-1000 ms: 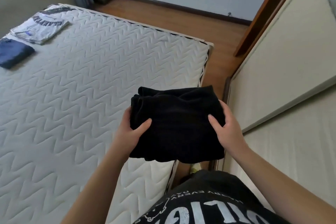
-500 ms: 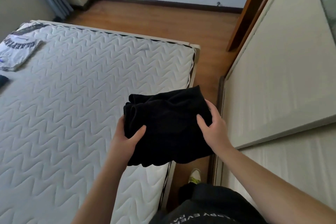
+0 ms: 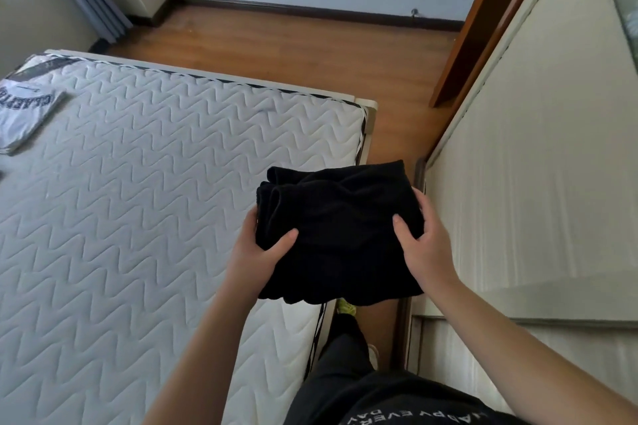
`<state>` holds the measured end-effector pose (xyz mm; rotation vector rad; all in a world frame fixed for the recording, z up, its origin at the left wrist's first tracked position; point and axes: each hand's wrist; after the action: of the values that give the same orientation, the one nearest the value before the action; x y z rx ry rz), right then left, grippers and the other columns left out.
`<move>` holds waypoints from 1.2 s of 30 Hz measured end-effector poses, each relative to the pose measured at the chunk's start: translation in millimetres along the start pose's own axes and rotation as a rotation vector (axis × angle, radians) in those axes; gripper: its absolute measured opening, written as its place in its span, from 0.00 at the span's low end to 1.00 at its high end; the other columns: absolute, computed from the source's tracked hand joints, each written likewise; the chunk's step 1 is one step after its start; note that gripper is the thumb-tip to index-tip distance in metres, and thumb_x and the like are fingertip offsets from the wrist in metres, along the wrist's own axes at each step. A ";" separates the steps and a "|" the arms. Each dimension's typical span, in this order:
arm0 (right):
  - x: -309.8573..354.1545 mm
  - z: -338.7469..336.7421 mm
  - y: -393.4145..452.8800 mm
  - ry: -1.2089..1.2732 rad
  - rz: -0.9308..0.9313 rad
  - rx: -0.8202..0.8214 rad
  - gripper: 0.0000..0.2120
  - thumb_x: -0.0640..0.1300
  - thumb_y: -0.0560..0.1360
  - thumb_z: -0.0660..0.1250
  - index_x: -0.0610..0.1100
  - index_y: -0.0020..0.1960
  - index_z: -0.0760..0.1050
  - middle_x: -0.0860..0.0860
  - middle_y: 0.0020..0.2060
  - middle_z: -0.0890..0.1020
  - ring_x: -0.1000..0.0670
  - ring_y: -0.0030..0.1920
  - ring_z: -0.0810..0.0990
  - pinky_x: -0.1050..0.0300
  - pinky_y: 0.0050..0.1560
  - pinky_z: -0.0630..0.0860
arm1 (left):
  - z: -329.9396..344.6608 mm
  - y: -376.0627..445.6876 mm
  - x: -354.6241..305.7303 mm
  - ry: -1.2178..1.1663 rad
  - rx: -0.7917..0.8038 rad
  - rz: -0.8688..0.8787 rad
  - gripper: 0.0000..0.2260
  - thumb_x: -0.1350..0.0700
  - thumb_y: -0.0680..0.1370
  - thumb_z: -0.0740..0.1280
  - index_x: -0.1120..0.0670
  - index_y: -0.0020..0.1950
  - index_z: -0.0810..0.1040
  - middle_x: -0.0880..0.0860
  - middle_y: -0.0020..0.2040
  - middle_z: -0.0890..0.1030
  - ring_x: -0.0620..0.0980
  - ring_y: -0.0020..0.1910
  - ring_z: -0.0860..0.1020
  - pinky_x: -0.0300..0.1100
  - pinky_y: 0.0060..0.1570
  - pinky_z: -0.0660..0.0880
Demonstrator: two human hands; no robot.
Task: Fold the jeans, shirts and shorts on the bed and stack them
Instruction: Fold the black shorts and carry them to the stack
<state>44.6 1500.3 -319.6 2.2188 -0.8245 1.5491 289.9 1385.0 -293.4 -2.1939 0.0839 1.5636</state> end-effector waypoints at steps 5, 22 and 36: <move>1.1 -10.3 48.7 0.004 0.055 -0.063 0.24 0.50 0.79 0.65 0.56 0.73 0.65 0.58 0.66 0.74 0.55 0.66 0.73 0.47 0.68 0.72 | 23.6 62.6 -21.4 -0.017 0.076 0.018 0.27 0.38 0.67 0.75 0.29 0.63 0.69 0.31 0.56 0.78 0.36 0.54 0.79 0.42 0.53 0.78; 11.5 -31.5 184.4 -0.025 0.204 -0.223 0.24 0.52 0.79 0.64 0.53 0.74 0.65 0.55 0.68 0.74 0.51 0.67 0.73 0.43 0.68 0.72 | 76.5 233.1 -93.9 0.022 0.290 0.069 0.23 0.39 0.69 0.74 0.25 0.59 0.69 0.31 0.55 0.78 0.33 0.51 0.79 0.40 0.49 0.78; 16.2 -34.9 349.2 -0.075 0.060 -0.059 0.23 0.53 0.79 0.64 0.60 0.73 0.63 0.70 0.61 0.72 0.71 0.58 0.71 0.71 0.59 0.68 | 105.9 333.4 -137.4 -0.055 0.194 0.017 0.19 0.40 0.72 0.73 0.26 0.59 0.71 0.32 0.55 0.79 0.34 0.52 0.79 0.39 0.49 0.78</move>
<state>-192.1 1240.6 -316.3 2.2413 -0.9545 1.4563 47.5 1097.9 -301.6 -2.0051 0.2277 1.5543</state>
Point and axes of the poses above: each hand's wrist, its own y-axis towards the middle knuckle, its own z-axis out of the palm, x = y × z
